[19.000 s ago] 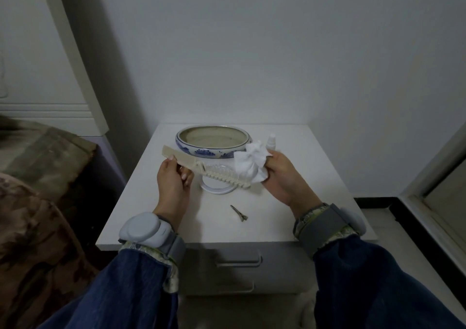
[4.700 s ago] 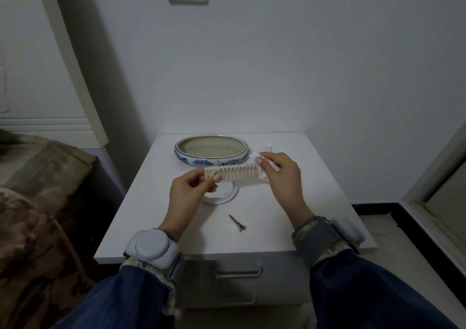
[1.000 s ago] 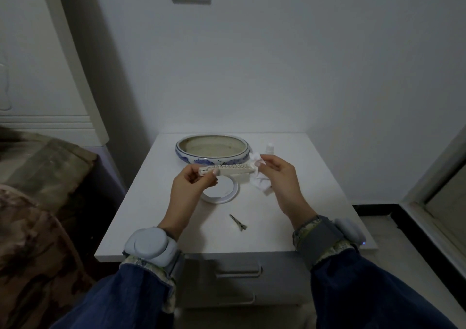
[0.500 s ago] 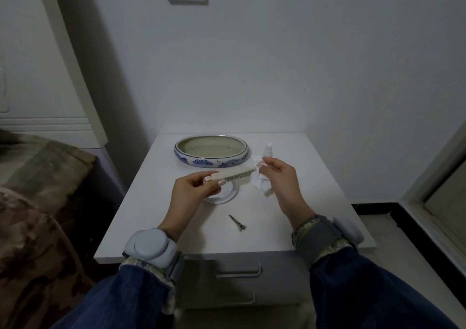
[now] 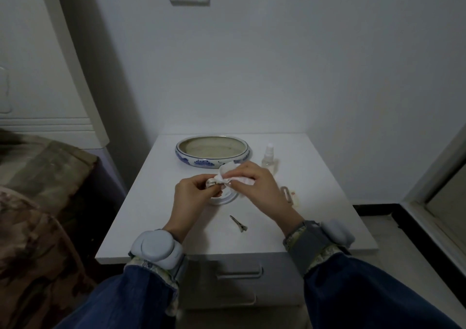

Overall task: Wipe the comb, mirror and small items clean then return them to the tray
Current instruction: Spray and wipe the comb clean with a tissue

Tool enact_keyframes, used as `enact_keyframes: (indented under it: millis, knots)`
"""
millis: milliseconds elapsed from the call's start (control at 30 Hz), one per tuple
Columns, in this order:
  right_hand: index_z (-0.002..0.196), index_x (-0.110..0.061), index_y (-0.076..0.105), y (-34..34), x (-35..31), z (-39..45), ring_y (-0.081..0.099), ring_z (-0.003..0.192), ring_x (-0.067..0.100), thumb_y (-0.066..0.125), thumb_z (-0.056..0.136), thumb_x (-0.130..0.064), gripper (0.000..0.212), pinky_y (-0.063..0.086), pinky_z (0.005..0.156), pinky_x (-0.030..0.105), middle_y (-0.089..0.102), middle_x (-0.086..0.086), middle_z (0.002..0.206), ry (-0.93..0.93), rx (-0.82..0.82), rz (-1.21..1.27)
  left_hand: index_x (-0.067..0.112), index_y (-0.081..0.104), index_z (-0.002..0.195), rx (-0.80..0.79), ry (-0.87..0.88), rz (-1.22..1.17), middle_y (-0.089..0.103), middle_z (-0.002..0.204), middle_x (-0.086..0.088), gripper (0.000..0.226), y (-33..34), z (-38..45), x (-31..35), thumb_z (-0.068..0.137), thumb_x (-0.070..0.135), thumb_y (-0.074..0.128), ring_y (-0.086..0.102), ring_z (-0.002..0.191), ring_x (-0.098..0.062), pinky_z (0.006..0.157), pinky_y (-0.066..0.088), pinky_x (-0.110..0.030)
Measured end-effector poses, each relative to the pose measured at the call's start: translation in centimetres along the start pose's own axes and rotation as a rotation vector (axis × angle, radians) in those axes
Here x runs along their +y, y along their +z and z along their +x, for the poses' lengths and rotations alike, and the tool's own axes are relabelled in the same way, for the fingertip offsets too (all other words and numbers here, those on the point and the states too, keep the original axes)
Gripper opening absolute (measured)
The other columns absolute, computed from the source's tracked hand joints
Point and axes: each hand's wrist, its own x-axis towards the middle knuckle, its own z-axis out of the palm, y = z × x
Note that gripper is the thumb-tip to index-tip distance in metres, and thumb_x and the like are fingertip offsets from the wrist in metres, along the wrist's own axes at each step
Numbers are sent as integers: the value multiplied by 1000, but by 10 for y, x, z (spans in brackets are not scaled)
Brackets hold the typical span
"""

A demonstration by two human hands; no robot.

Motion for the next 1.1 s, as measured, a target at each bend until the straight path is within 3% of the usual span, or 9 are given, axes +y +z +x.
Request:
enact_keyframes:
  millis: [133, 300, 400, 533, 633, 700, 867, 1000, 1100]
  knots:
    - [87, -26, 68, -9, 9, 1, 57, 83, 3, 66, 80, -2, 25, 41, 77, 11, 60, -3, 85, 36, 128, -79, 27, 72, 80, 21, -18, -21, 72, 69, 12, 25, -3, 0, 1, 75, 2, 74, 69, 68, -11, 72, 56, -24]
    - [89, -14, 72, -21, 18, 0, 56, 77, -6, 65, 82, -3, 15, 39, 71, 2, 63, -1, 88, 176, 262, -77, 21, 72, 81, 28, -34, -108, 72, 68, 5, 23, -5, 0, 4, 76, -2, 71, 68, 64, -13, 71, 57, -23]
    - [85, -17, 70, -21, 11, 2, 57, 75, -5, 65, 81, -2, 16, 40, 70, 3, 64, -5, 87, 214, 290, 47, 17, 72, 83, 35, -54, -133, 72, 66, 8, 20, -4, 1, 4, 76, -2, 71, 68, 62, -10, 67, 56, -19]
    - [85, -20, 69, -18, -6, 4, 59, 76, -4, 68, 78, 1, 22, 44, 73, 12, 66, -9, 84, 157, 113, 270, 12, 72, 90, 11, -40, -81, 71, 65, 13, 20, -1, 0, 4, 76, -2, 71, 66, 60, -5, 63, 52, -14]
    - [93, -20, 69, -10, -8, 3, 59, 79, -5, 69, 77, 1, 26, 44, 74, 12, 65, -7, 84, 94, -31, 178, 23, 72, 82, 2, -18, -23, 71, 65, 13, 25, 0, 0, 2, 76, -1, 72, 66, 63, -6, 65, 52, -16]
    - [93, -25, 68, -6, -4, 2, 59, 84, 5, 69, 78, -2, 26, 45, 77, 19, 66, -2, 87, 74, -61, 60, 28, 71, 79, 2, -6, 3, 71, 65, 14, 30, 0, 0, 1, 75, -1, 72, 66, 63, -6, 66, 53, -17]
    - [89, -20, 71, -12, 6, 2, 58, 80, -2, 67, 81, -4, 18, 41, 74, 10, 64, -7, 85, 115, 90, -11, 5, 71, 92, 36, -22, -89, 70, 70, 2, 19, -3, 0, 5, 75, -4, 71, 66, 59, -6, 61, 51, -14]
    - [94, -12, 72, -20, 15, 4, 56, 77, -1, 65, 83, -7, 14, 37, 67, 0, 65, -5, 89, 226, 201, -97, 13, 71, 86, 50, -36, -106, 71, 66, 6, 17, -5, 0, 4, 75, -1, 72, 67, 60, -10, 63, 53, -16]
    - [96, -14, 71, -20, 14, 3, 56, 79, -1, 63, 85, -8, 16, 36, 67, -2, 64, -5, 91, 244, 236, -89, 9, 71, 90, 50, -40, -102, 71, 73, -1, 17, -3, 0, 4, 76, 0, 72, 67, 61, -9, 64, 53, -16]
